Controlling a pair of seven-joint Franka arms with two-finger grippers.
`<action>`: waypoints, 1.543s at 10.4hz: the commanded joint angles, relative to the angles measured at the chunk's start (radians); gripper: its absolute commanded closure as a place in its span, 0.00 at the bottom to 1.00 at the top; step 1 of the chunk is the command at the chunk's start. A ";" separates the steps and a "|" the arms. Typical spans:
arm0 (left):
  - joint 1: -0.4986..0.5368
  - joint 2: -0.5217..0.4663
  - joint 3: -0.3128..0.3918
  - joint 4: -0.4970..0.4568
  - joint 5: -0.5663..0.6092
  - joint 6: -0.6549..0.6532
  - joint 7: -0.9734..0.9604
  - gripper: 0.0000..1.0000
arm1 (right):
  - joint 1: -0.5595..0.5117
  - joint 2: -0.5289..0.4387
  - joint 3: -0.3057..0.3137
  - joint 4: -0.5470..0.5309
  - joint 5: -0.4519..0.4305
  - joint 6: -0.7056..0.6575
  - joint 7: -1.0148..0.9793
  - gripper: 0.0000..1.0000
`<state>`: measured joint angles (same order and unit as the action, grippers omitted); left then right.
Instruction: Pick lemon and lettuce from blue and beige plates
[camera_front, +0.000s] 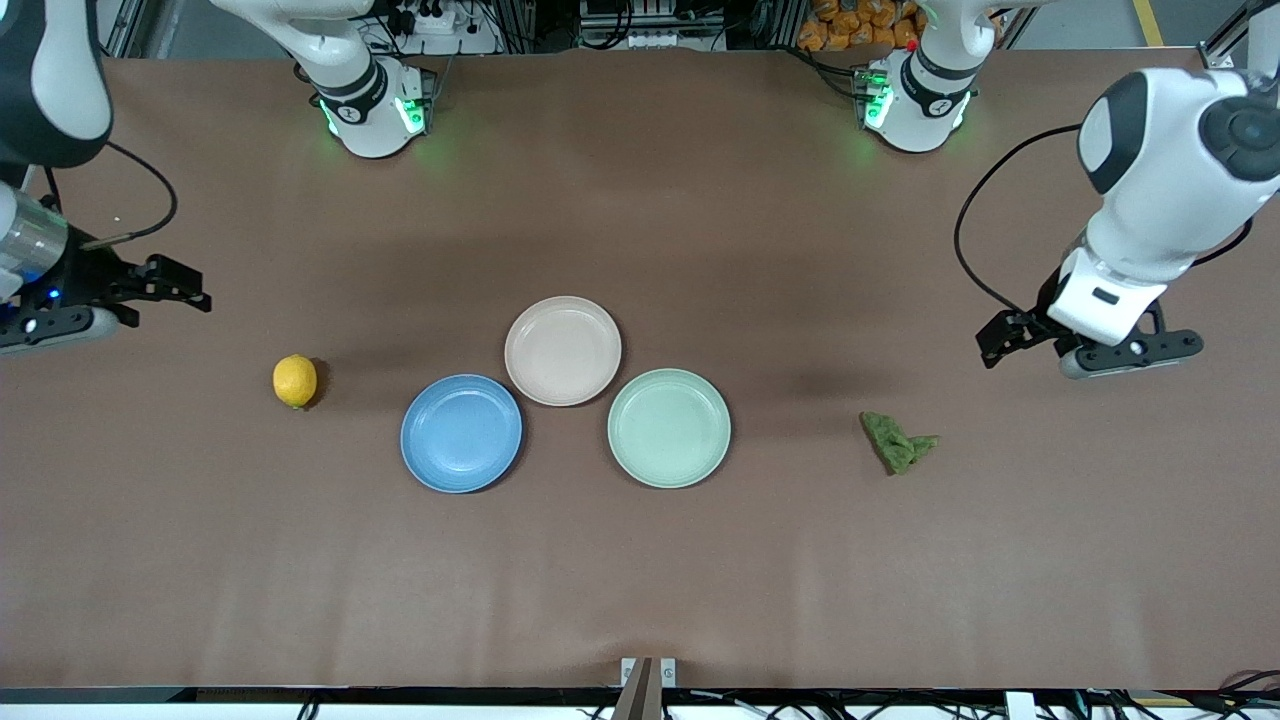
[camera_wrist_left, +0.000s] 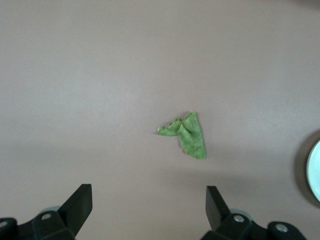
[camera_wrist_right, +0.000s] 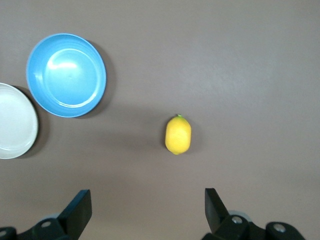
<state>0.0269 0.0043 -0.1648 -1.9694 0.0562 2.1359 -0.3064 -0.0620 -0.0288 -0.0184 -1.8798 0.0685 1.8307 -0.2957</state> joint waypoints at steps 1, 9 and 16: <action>0.001 -0.009 -0.002 0.081 -0.013 -0.121 0.007 0.00 | 0.017 -0.043 0.021 0.020 -0.007 0.015 0.016 0.00; -0.002 -0.026 0.001 0.328 -0.052 -0.500 0.156 0.00 | 0.062 -0.039 0.024 0.223 -0.018 -0.133 0.360 0.00; 0.007 0.006 0.001 0.442 -0.090 -0.591 0.182 0.00 | 0.064 -0.004 0.018 0.307 -0.092 -0.256 0.369 0.00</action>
<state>0.0287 -0.0026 -0.1646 -1.5629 -0.0211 1.5705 -0.1644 -0.0085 -0.0606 0.0052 -1.6158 -0.0045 1.6309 0.0446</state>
